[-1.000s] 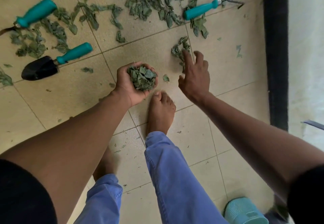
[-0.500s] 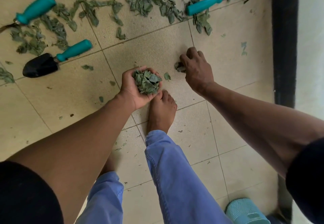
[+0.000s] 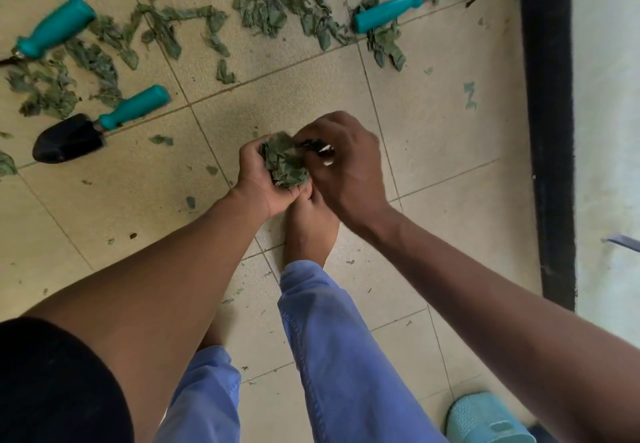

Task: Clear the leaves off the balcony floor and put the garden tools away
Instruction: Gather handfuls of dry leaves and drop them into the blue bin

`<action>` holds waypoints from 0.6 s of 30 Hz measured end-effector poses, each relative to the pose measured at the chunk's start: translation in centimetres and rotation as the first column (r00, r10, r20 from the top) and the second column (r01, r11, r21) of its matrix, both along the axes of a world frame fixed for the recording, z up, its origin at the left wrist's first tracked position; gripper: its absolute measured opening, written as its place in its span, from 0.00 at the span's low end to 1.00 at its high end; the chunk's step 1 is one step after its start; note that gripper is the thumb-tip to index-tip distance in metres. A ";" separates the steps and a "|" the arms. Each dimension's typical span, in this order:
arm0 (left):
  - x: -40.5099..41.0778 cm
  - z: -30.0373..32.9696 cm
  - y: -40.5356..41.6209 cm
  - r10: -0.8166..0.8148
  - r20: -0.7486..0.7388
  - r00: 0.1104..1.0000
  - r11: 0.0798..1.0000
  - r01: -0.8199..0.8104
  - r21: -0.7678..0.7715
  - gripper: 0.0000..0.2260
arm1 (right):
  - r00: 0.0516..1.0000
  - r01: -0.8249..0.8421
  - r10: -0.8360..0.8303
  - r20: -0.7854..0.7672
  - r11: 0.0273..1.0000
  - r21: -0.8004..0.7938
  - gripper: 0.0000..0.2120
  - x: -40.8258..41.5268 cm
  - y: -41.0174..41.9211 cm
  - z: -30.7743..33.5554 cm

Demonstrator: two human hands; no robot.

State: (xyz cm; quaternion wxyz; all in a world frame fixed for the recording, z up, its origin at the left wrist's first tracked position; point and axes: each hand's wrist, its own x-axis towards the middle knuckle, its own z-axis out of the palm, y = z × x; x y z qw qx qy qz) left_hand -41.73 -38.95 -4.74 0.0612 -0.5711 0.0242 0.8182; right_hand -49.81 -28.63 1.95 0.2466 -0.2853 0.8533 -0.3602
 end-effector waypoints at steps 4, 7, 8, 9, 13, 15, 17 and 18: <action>-0.4 0.4 0.1 -0.004 -0.031 1.000 1.000 0.004 0.008 0.14 | 0.996 -0.084 0.083 0.011 0.983 0.161 0.10 2.5 -0.9 -1.3; -0.6 0.7 0.2 -0.037 -0.033 0.999 0.999 0.038 0.009 0.14 | 0.986 -0.135 0.153 -0.062 0.964 0.229 0.06 3.3 -1.0 -2.6; -0.5 0.7 0.3 -0.047 -0.033 0.998 0.999 0.047 0.011 0.13 | 0.981 -0.148 0.172 -0.089 0.962 0.231 0.05 3.4 -0.9 -2.9; -0.5 0.7 0.3 -0.050 -0.037 0.998 0.999 0.050 0.014 0.12 | 0.977 -0.153 0.184 -0.110 0.958 0.243 0.05 3.4 -0.9 -3.0; -0.2 0.8 0.2 -0.035 -0.087 0.996 0.999 0.038 0.032 0.15 | 0.961 -0.181 0.234 -0.151 0.937 0.300 0.04 3.4 -1.2 -3.0; -0.2 1.0 0.0 -0.049 -0.106 0.993 0.998 0.052 0.024 0.17 | 0.949 -0.202 0.268 -0.168 0.922 0.331 0.05 3.6 -1.5 -2.9; -0.3 1.4 -0.2 -0.080 -0.082 0.993 0.996 0.077 -0.045 0.16 | 0.952 -0.215 0.270 -0.142 0.923 0.318 0.06 3.8 -1.9 -2.5; -0.4 1.6 -0.3 -0.092 -0.063 0.994 0.992 0.086 -0.090 0.15 | 0.956 -0.224 0.269 -0.121 0.929 0.294 0.08 3.7 -2.1 -2.1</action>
